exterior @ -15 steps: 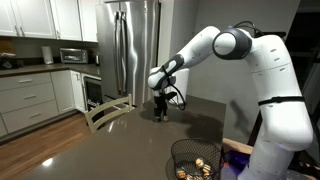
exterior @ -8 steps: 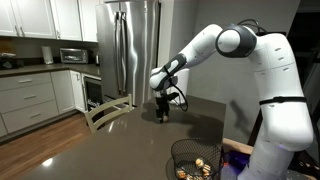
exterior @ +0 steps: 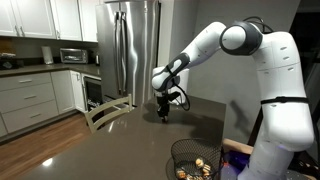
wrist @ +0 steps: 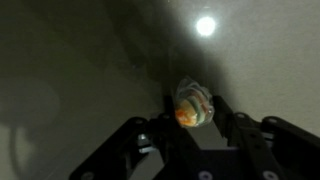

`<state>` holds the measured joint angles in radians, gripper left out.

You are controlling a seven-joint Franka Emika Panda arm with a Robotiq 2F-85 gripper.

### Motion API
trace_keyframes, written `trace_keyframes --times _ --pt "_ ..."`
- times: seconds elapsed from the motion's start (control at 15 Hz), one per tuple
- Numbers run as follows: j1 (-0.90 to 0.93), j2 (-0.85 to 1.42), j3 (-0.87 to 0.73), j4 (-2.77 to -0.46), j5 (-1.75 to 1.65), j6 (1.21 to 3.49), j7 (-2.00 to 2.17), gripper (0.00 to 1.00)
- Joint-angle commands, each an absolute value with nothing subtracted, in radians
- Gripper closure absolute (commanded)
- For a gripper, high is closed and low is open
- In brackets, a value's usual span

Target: Put the candy on the table in the bin

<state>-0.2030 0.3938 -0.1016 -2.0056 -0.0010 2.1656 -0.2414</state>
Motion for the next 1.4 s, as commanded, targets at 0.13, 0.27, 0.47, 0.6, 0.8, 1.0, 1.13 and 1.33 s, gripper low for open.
trace_keyframes --times 0.13,0.27,0.47,0.6,0.8,1.0,1.13,1.33 --pt "-0.183 0.357 -0.121 -2.051 -0.055 2.21 -0.18 0.95" --pt "-0.182 0.349 -0.119 -2.053 -0.055 2.197 -0.18 0.94" --pt "-0.17 0.32 -0.119 -2.073 -0.07 2.196 -0.176 0.95" --pt "-0.152 0.285 -0.118 -2.099 -0.104 2.206 -0.164 0.94" --pt "-0.115 0.222 -0.115 -2.144 -0.176 2.224 -0.125 0.94" --pt "-0.078 0.149 -0.102 -2.2 -0.244 2.253 -0.102 0.94" --pt "-0.062 0.105 -0.09 -2.236 -0.266 2.275 -0.106 0.94" --pt "-0.056 0.042 -0.068 -2.292 -0.235 2.324 -0.173 0.94"
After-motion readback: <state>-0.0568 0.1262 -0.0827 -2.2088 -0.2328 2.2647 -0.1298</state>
